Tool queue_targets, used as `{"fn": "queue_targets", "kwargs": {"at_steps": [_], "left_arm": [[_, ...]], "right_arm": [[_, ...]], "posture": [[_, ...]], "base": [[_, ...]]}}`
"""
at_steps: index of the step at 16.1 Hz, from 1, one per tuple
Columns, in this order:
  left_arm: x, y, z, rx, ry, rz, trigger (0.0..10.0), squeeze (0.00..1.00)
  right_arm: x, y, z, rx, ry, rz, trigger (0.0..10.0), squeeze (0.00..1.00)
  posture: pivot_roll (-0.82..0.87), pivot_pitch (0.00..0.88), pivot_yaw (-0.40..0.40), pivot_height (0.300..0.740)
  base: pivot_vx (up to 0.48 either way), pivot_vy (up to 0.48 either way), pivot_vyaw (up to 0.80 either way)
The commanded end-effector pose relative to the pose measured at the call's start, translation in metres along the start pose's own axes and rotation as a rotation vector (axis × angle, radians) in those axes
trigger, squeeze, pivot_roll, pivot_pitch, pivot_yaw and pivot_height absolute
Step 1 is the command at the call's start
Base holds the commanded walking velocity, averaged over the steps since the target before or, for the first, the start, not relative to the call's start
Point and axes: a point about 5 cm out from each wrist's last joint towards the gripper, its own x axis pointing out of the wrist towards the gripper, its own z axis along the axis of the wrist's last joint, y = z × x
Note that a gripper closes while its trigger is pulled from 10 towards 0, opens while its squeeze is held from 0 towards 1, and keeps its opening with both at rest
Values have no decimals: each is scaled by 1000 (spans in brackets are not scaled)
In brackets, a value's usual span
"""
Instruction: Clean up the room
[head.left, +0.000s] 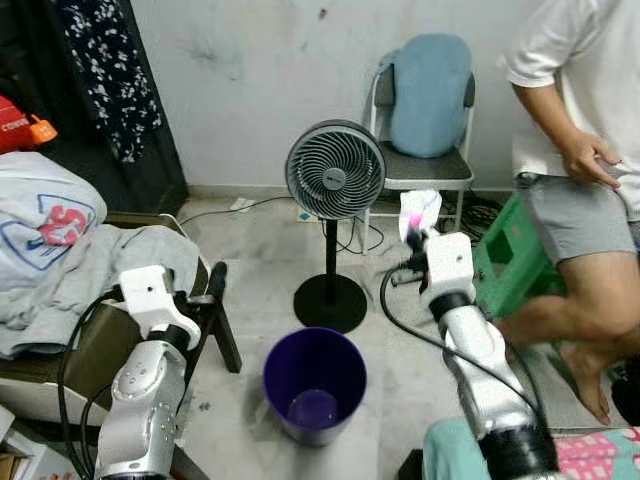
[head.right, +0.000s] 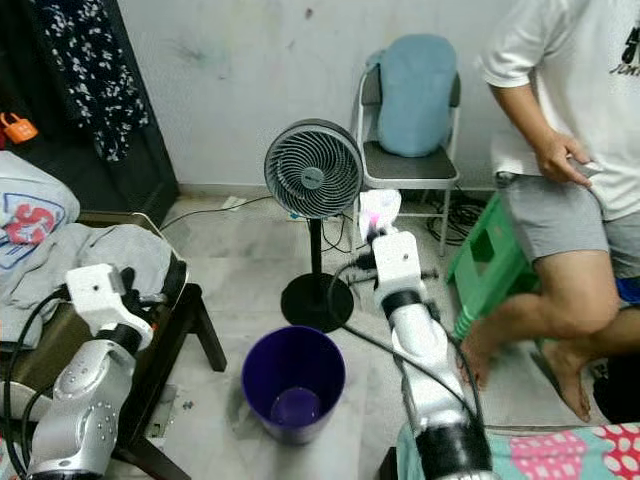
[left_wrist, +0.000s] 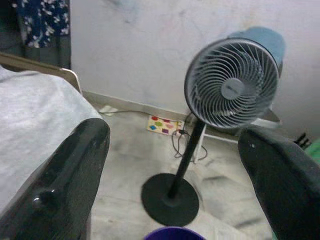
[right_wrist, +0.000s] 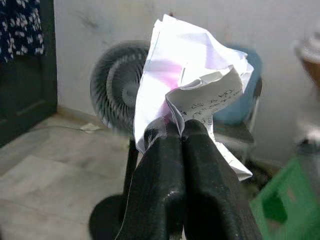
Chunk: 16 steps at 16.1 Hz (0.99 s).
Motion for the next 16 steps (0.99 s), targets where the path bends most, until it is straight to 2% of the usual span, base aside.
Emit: {"fn": "queue_targets", "kwargs": {"at_steps": [1, 2, 5, 7, 8, 13, 16], "left_arm": [[-2, 2, 1, 31, -7, 0, 10000, 0], [-2, 0, 1, 37, -13, 0, 10000, 0], [-9, -8, -1, 19, -22, -5, 10000, 0], [-11, -11, -4, -26, -6, -11, 10000, 0], [-10, -13, -5, -24, 5, -22, 10000, 0], [-9, -14, -7, -26, 9, -12, 10000, 0], [-11, -17, -10, -28, 13, -13, 10000, 0]], "right_arm": [[1, 4, 4, -18, -15, -5, 10000, 0], [1, 7, 8, -55, -47, 22, 10000, 0], [7, 15, 11, -15, -49, 87, 10000, 0], [5, 17, 10, 23, -30, 55, 10000, 0], [3, 18, 6, -2, -18, 44, 10000, 0], [-3, 19, 2, 18, -1, 93, 10000, 0], [-2, 18, 2, -5, -2, 86, 10000, 0]], "posture": [[-133, 0, 5, 740], [-125, 0, -4, 740], [-117, 0, -2, 740], [-120, 0, 8, 740], [-120, 0, 3, 740], [-133, 0, -19, 740], [-133, 0, -19, 740]], "base": [[0, 0, 0], [0, 0, 0], [0, 0, 0], [0, 0, 0], [0, 0, 0], [0, 389, 0], [0, 476, 0]]}}
